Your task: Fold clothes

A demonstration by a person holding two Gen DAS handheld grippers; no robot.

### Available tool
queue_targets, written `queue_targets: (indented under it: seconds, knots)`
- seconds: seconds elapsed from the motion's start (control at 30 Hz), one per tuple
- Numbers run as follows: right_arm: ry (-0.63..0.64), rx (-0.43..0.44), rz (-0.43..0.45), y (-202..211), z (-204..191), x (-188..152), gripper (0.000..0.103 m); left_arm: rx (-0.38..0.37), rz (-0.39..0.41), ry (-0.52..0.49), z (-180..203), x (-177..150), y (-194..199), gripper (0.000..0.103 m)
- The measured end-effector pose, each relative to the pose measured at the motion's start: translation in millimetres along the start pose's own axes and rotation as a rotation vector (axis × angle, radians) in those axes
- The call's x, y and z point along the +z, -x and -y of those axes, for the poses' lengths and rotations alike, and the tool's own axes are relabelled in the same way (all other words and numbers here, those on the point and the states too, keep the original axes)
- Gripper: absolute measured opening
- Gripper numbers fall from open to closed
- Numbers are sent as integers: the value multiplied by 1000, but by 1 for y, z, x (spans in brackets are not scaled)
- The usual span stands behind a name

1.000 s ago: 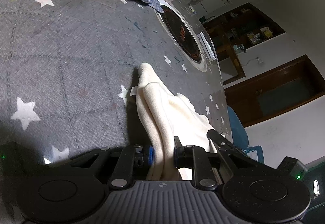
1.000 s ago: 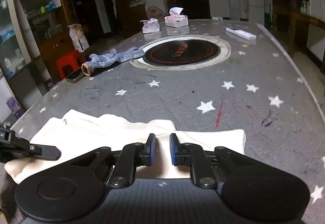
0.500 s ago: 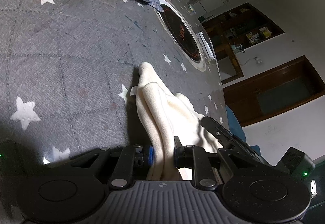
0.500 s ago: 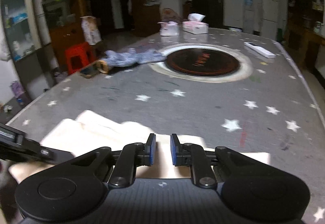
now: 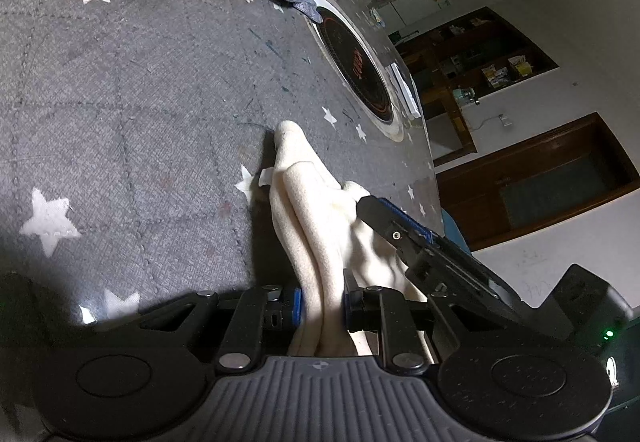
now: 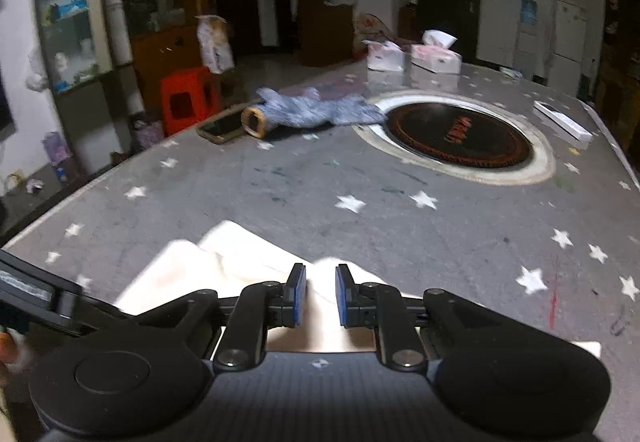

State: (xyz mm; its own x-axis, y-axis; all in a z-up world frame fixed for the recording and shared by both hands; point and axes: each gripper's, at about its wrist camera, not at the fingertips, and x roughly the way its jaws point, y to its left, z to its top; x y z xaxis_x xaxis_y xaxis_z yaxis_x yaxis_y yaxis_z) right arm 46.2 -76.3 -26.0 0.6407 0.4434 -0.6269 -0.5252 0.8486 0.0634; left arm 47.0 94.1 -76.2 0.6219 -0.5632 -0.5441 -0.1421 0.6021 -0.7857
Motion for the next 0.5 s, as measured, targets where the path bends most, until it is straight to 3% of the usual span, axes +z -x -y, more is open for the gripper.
queue_targets:
  seconds: [0.13, 0.3, 0.5]
  knots:
    - [12, 49, -6, -4, -8, 2, 14, -2, -1, 3, 0, 0, 0, 20]
    - [64, 13, -21, -15, -16, 1, 14, 0, -1, 2, 1, -1, 0, 20]
    - [-31, -11, 14, 17, 5, -8, 15, 3, -3, 1, 1, 0, -1, 20]
